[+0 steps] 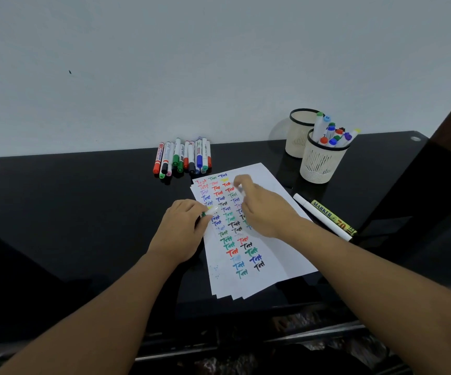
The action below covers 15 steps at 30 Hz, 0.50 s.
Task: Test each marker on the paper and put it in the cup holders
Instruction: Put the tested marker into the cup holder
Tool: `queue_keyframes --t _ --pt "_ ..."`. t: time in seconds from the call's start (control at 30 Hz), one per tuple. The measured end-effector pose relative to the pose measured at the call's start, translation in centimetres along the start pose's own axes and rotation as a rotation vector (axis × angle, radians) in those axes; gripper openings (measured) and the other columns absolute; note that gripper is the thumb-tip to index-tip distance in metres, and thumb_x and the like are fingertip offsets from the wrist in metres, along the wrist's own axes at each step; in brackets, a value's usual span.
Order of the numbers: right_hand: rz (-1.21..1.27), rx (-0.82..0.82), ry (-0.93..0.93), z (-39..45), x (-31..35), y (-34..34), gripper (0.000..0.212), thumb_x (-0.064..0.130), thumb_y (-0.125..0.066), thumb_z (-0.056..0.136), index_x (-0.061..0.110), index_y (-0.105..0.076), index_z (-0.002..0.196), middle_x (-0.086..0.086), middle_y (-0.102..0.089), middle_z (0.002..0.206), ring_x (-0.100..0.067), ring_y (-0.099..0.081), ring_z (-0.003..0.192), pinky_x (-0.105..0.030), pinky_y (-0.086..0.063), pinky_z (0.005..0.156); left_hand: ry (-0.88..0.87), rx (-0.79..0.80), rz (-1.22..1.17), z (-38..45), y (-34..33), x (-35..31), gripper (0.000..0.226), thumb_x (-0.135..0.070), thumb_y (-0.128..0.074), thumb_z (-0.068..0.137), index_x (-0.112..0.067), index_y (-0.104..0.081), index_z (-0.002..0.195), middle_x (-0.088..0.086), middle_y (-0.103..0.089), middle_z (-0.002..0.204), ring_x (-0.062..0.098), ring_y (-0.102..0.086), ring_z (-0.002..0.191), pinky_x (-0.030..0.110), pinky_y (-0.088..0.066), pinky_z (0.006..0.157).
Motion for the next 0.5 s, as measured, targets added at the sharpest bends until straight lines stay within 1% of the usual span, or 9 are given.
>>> queue_keyframes --t 0.07,0.13,0.17,0.2,0.27,0.37,0.4,0.47,0.5 --pt "0.079 -0.049 -0.035 -0.5 -0.6 0.7 0.031 0.014 -0.037 0.107 0.031 -0.046 0.131 -0.008 -0.061 0.11 -0.023 -0.063 0.086 -0.048 -0.056 0.081 0.01 0.005 -0.003 0.0 -0.1 0.1 0.033 -0.04 -0.053 0.101 -0.021 -0.065 0.126 -0.008 -0.061 0.123 0.013 -0.047 0.119 0.038 -0.044 0.102" --pt "0.265 -0.126 -0.109 -1.4 -1.1 1.3 0.032 0.013 -0.036 0.108 0.027 -0.063 0.12 -0.002 -0.063 0.111 -0.018 -0.066 0.092 -0.041 -0.056 0.088 0.027 0.009 -0.016 0.0 0.0 0.1 0.038 -0.039 -0.054 0.101 -0.022 -0.061 0.134 -0.006 -0.06 0.126 0.014 -0.046 0.122 0.039 -0.043 0.104" --pt "0.403 -0.167 -0.163 -2.0 -1.3 1.5 0.034 0.014 -0.036 0.108 0.026 -0.067 0.118 0.002 -0.064 0.112 -0.015 -0.068 0.092 -0.037 -0.056 0.089 0.031 0.013 -0.021 -0.1 0.0 0.0 0.042 -0.04 -0.054 0.101 -0.022 -0.058 0.139 -0.006 -0.059 0.128 0.014 -0.045 0.123 0.04 -0.043 0.105" --pt "0.555 -0.197 -0.214 -2.5 -1.6 1.4 0.035 0.014 -0.037 0.107 0.027 -0.067 0.118 0.005 -0.065 0.113 -0.013 -0.07 0.093 -0.035 -0.056 0.09 0.031 0.02 -0.023 -0.1 0.0 -0.1 0.046 -0.041 -0.054 0.101 -0.023 -0.053 0.144 -0.006 -0.059 0.129 0.014 -0.045 0.124 0.04 -0.042 0.106" --pt "0.78 -0.214 -0.272 -3.6 -2.0 1.1 0.035 0.01 -0.042 0.105 0.033 -0.064 0.12 0.006 -0.067 0.111 -0.012 -0.07 0.098 -0.037 -0.057 0.094 0.017 0.037 -0.011 -0.1 0.2 -0.3 0.055 -0.045 -0.054 0.1 -0.028 -0.044 0.151 -0.008 -0.057 0.129 0.013 -0.044 0.124 0.037 -0.041 0.106" --pt "0.823 -0.189 -0.285 -5.1 -2.3 0.0 0.032 0.007 -0.059 0.101 0.034 -0.052 0.117 -0.004 -0.07 0.107 -0.012 -0.071 0.097 -0.032 -0.057 0.089 -0.032 0.064 0.015 -0.1 0.2 -0.6 0.06 -0.051 -0.051 0.099 -0.035 -0.036 0.155 -0.008 -0.056 0.135 0.014 -0.043 0.126 0.037 -0.041 0.106" --pt "0.83 -0.195 -0.282 -5.5 -2.4 -0.5 0.031 0.009 -0.063 0.1 0.033 -0.051 0.114 -0.007 -0.071 0.105 -0.013 -0.072 0.097 -0.034 -0.057 0.089 -0.05 0.076 0.027 -0.2 0.1 -0.7 0.059 -0.053 -0.048 0.1 -0.038 -0.035 0.155 -0.007 -0.055 0.138 0.015 -0.043 0.128 0.037 -0.041 0.106" --pt "0.865 -0.216 -0.267 -6.2 -2.3 -1.2 0.026 0.01 -0.062 0.101 0.032 -0.049 0.109 -0.008 -0.072 0.104 -0.019 -0.072 0.1 -0.044 -0.056 0.093 -0.079 0.102 0.06 -0.3 -0.1 -0.8 0.055 -0.058 -0.039 0.101 -0.041 -0.037 0.153 -0.003 -0.054 0.142 0.019 -0.044 0.13 0.039 -0.041 0.107" --pt "0.884 -0.24 -0.26 -6.6 -2.1 -1.3 0.019 0.015 -0.059 0.103 0.03 -0.05 0.109 -0.006 -0.073 0.103 -0.02 -0.073 0.097 -0.044 -0.056 0.092 -0.084 0.123 0.073 -0.4 -0.3 -0.8 0.055 -0.061 -0.033 0.1 -0.043 -0.039 0.151 -0.001 -0.053 0.144 0.021 -0.045 0.13 0.039 -0.041 0.107"
Point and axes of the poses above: each hand's wrist, its own z-axis towards the middle knuckle, its own y-axis out of the back of the hand, x = y × z, the point moved 4 cm from there along z, towards the middle knuckle
